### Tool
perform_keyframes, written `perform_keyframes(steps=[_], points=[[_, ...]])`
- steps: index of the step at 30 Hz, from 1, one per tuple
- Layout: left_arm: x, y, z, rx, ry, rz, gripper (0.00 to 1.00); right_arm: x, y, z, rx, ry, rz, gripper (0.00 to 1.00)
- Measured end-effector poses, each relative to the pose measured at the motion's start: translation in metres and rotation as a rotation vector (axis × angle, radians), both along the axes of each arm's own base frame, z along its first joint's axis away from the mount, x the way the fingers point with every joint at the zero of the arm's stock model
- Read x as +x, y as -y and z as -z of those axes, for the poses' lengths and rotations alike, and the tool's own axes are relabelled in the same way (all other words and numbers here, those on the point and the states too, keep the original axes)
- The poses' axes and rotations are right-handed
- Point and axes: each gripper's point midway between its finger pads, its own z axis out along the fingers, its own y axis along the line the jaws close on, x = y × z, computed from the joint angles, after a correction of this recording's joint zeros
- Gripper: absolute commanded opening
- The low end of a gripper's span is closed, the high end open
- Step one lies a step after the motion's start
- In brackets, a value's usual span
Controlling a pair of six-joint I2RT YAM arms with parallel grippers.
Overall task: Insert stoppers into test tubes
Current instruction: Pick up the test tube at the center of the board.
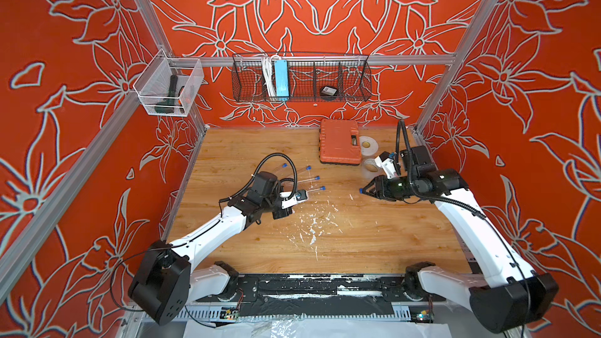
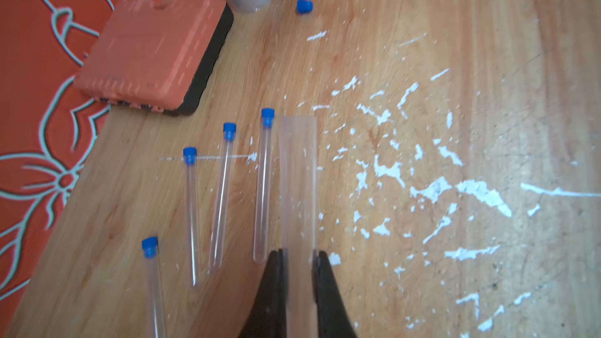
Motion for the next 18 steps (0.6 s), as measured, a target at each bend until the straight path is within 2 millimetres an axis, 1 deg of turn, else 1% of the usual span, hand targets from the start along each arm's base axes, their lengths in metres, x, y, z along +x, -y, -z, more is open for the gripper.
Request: perform_keyframes(steps=[3,5,8,12,16,18], points=[[-0.009,0.015,-0.006,-0.048,-0.002,0.031,0.01,-0.001,-0.010,-0.012,0.030,0.010,-0.033,0.48],[-0.014,0.024,-0.010,-0.076,-0.001,0.052,0.01,-0.004,-0.021,-0.019,0.050,0.015,-0.070,0.49],[-0.021,0.036,-0.014,-0.105,-0.006,0.081,0.00,-0.011,-0.037,-0.021,0.067,0.000,-0.127,0.50],[-0.028,0.046,-0.020,-0.133,-0.006,0.110,0.01,-0.019,-0.057,-0.012,0.068,-0.050,-0.188,0.52],[-0.033,0.054,-0.025,-0.161,-0.004,0.129,0.01,-0.026,-0.078,0.003,0.053,-0.107,-0.248,0.53],[-0.034,0.058,-0.028,-0.175,-0.004,0.135,0.01,-0.029,-0.085,0.011,0.043,-0.134,-0.267,0.54]])
